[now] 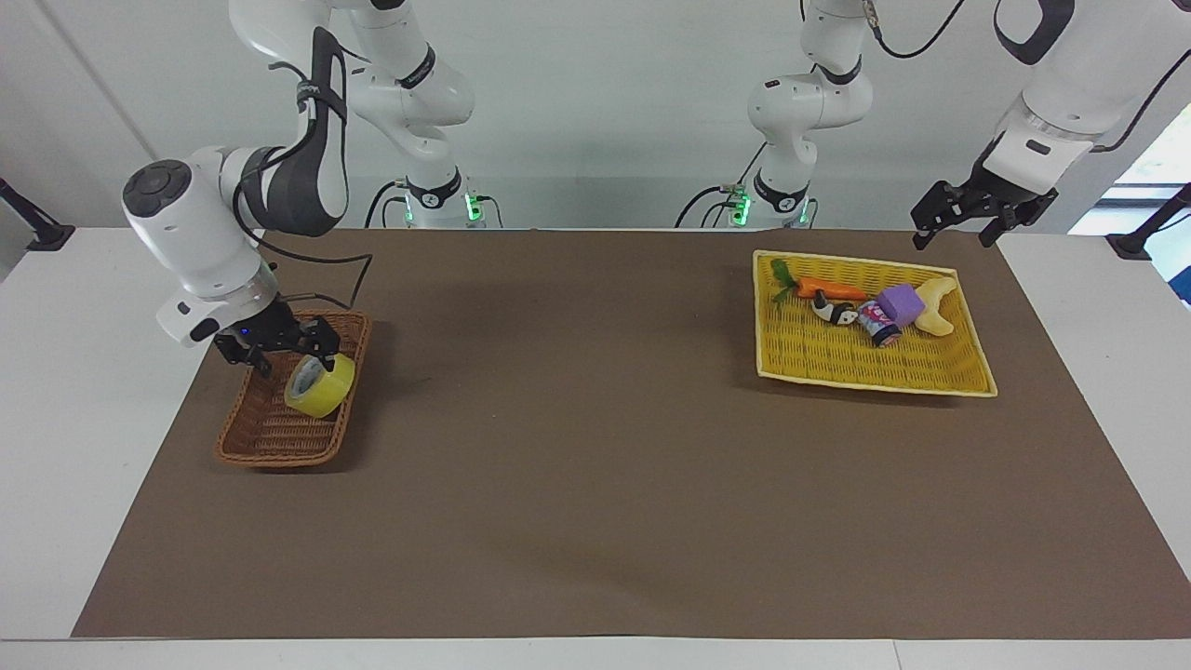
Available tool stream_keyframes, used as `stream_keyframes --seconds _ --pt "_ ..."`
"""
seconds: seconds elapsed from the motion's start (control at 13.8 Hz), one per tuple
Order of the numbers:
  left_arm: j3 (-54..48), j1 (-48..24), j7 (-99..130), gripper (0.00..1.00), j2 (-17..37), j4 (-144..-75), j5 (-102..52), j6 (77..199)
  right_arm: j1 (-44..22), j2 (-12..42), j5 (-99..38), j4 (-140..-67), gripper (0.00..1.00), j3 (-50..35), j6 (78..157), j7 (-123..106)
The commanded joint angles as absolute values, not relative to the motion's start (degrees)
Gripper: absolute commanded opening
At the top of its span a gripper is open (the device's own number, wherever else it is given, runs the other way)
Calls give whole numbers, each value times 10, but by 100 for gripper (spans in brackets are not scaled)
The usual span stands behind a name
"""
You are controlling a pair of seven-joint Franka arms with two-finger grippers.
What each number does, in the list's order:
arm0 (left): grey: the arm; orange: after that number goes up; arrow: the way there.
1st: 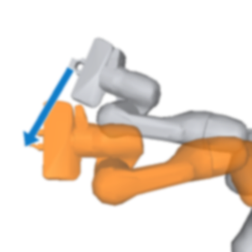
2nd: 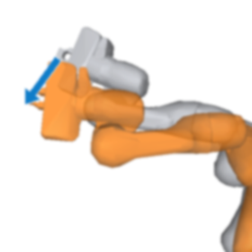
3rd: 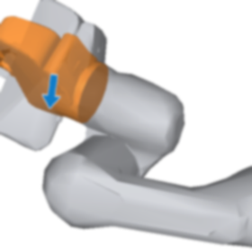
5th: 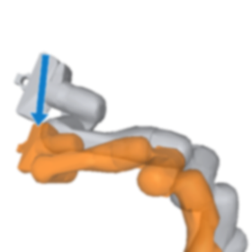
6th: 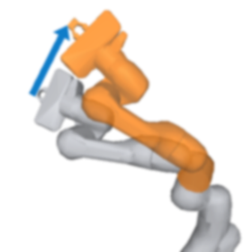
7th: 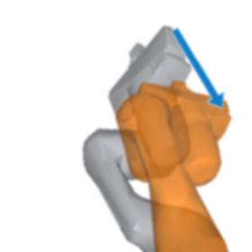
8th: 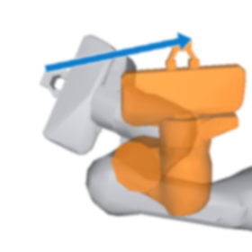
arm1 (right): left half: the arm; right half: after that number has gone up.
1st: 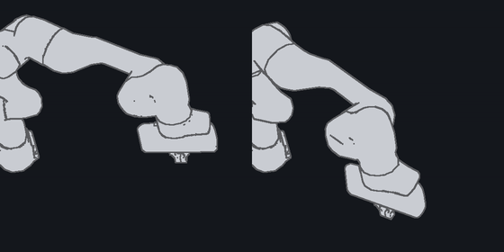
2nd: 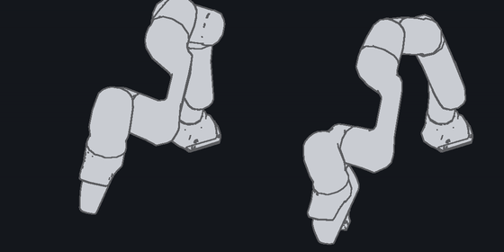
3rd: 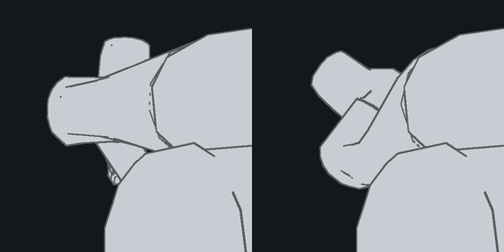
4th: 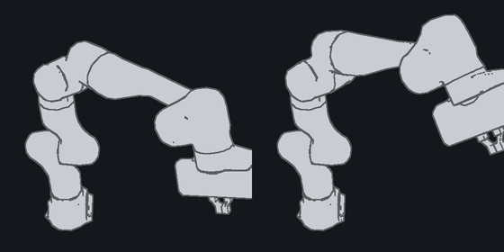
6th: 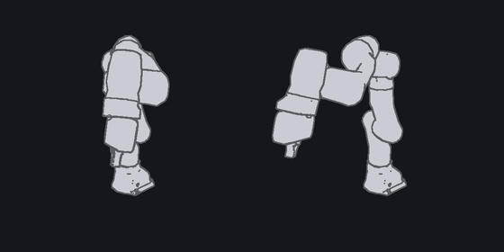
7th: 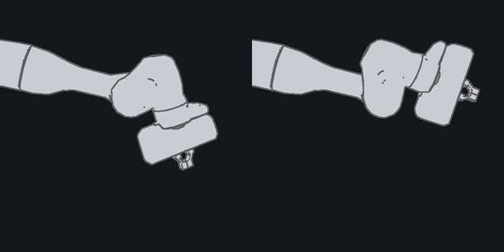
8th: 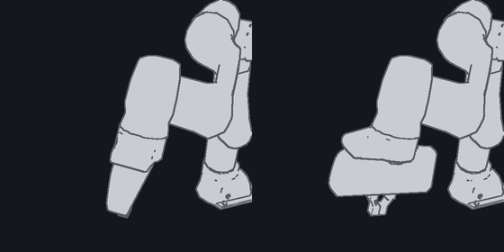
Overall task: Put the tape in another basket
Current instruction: 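Lower the tape into the brown basket with the right gripper, then open the right gripper and draw it back from the basket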
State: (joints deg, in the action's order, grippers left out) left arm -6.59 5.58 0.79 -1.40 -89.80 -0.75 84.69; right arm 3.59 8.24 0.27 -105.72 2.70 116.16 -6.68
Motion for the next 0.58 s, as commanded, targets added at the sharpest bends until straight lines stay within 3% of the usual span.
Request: stream_keyframes --seconds 0.0,0.29,0.51 --pt "-69 64 2 100 -13 -886 -16 831 -18 40 35 -1068 100 24 1109 57" --pt "-69 64 2 100 -13 -886 -16 831 -49 -12 20 -1055 100 17 1053 120" --pt "-69 64 2 100 -13 -886 -16 831 -47 -36 11 -981 100 20 955 118"
